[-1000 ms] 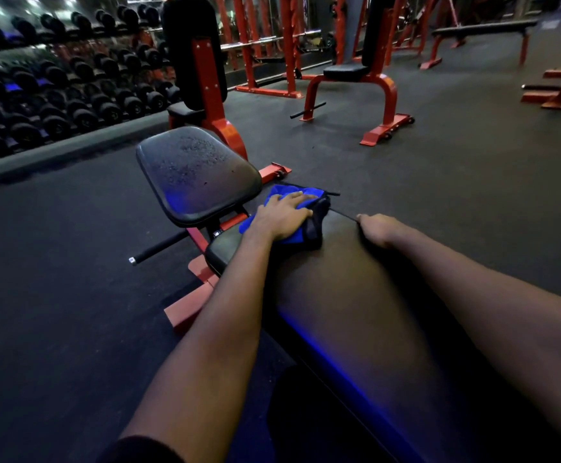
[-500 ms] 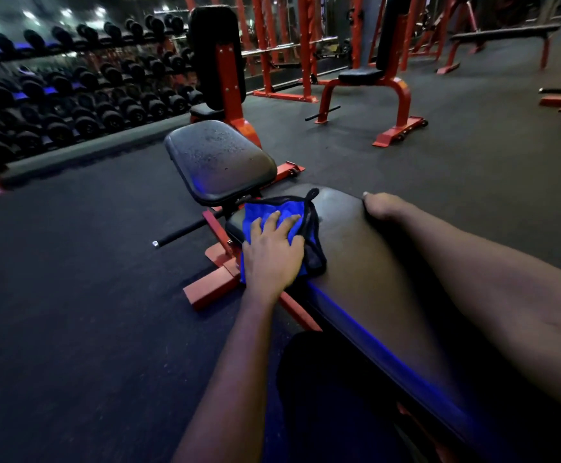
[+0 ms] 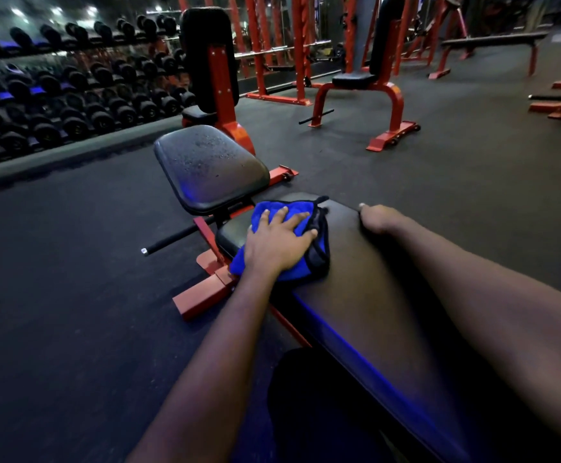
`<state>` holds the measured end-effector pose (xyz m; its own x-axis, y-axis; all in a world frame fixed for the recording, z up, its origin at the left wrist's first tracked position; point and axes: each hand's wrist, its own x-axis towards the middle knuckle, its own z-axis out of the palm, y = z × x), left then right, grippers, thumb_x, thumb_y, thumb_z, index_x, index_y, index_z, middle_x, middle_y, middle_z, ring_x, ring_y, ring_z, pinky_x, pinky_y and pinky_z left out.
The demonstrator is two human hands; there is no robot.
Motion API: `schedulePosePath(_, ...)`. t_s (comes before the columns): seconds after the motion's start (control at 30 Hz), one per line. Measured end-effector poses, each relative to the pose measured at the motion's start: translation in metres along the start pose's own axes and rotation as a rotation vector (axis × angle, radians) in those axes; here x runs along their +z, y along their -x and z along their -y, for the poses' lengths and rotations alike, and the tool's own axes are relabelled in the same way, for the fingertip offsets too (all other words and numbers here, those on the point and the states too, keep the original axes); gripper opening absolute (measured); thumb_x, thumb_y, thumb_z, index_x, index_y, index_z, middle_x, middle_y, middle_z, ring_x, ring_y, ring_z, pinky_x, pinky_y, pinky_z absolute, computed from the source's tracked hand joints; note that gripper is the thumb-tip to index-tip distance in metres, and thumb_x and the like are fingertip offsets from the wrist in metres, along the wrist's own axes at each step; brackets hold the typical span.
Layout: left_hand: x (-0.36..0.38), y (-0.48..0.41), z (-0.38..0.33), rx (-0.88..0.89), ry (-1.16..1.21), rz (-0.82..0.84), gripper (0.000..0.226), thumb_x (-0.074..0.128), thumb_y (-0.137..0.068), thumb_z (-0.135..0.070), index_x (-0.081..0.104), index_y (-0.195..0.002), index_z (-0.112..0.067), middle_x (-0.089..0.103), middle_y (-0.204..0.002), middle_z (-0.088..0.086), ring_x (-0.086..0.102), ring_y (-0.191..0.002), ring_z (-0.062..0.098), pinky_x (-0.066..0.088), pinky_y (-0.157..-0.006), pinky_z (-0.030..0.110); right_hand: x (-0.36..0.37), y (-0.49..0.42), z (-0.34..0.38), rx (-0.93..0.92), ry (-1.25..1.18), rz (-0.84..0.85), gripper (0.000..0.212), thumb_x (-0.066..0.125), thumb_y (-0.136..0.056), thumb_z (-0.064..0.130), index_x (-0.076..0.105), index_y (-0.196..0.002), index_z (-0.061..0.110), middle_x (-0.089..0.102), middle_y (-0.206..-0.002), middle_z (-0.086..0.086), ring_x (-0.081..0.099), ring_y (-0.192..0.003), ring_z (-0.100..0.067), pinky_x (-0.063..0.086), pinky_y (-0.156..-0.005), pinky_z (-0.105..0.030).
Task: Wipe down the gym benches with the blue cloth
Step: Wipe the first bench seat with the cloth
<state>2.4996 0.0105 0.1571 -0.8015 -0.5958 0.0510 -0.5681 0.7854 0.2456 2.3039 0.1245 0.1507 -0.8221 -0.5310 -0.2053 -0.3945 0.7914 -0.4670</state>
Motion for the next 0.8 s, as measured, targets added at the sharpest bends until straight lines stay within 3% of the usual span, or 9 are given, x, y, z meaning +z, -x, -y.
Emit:
schedulePosePath(0.13, -0.001, -0.07, 0.003, -0.01, -0.004, 0.079, 0.062, 0.032, -0.092, -0.07, 0.023, -0.15, -0.048, 0.012, -0.164, -0.008, 0.005, -0.151, 0.026, 0.01, -0.121, 0.05, 0.005, -0.018, -0.007, -0.008, 0.024, -0.008, 0.063, 0.016, -0.107, 0.041, 0.038, -0.147, -0.003, 0.031, -0.157, -0.022, 0.032, -0.145, -0.034, 0.026, -0.117, -0.038)
schedulePosePath(0.3, -0.008, -0.114, 0.017, 0.013, 0.073, 0.154, 0.061, 0.037, -0.094, -0.067, 0.031, -0.15, -0.043, 0.018, -0.163, -0.005, 0.014, -0.15, 0.024, 0.01, -0.122, 0.046, 0.006, -0.032, -0.011, -0.004, 0.027, 0.004, 0.06, 0.021, -0.108, 0.038, 0.044, -0.142, -0.006, 0.036, -0.153, -0.027, 0.038, -0.14, -0.037, 0.032, -0.111, -0.035)
schedulePosePath(0.43, -0.008, -0.116, 0.059, -0.086, 0.156, 0.055, 0.059, 0.04, -0.089, -0.068, 0.046, -0.141, -0.042, 0.044, -0.151, 0.0, 0.043, -0.136, 0.028, 0.034, -0.113, 0.044, 0.006, -0.031, -0.008, -0.007, 0.022, 0.009, 0.057, 0.021, -0.108, 0.036, 0.046, -0.142, -0.003, 0.038, -0.152, -0.027, 0.04, -0.139, -0.038, 0.034, -0.109, -0.036)
schedulePosePath(0.5, -0.011, -0.103, 0.072, -0.146, 0.173, 0.026, 0.056, 0.039, -0.089, -0.067, 0.045, -0.14, -0.045, 0.047, -0.148, 0.001, 0.047, -0.132, 0.033, 0.037, -0.11, 0.045, 0.005, -0.029, -0.006, -0.01, 0.022, 0.003, 0.056, 0.019, -0.109, 0.033, 0.044, -0.143, -0.003, 0.037, -0.152, -0.027, 0.039, -0.139, -0.038, 0.033, -0.11, -0.036)
schedulePosePath(0.63, -0.009, -0.062, 0.093, -0.234, 0.317, -0.12, 0.047, 0.044, -0.098, -0.047, 0.047, -0.143, -0.035, 0.044, -0.151, 0.007, 0.041, -0.134, 0.037, 0.034, -0.111, 0.041, 0.003, -0.02, -0.005, 0.011, 0.001, 0.003, 0.057, 0.018, -0.109, 0.034, 0.04, -0.146, -0.004, 0.033, -0.155, -0.024, 0.035, -0.143, -0.036, 0.03, -0.112, -0.034)
schedulePosePath(0.8, 0.022, 0.0, 0.092, -0.276, 0.627, -0.405, 0.04, 0.049, -0.101, -0.021, 0.051, -0.141, -0.017, 0.031, -0.158, 0.01, 0.029, -0.145, 0.027, 0.016, -0.12, 0.037, 0.007, -0.022, -0.006, 0.024, 0.005, -0.001, 0.064, 0.016, -0.106, 0.043, 0.039, -0.148, 0.0, 0.032, -0.157, -0.021, 0.034, -0.144, -0.035, 0.027, -0.119, -0.041)
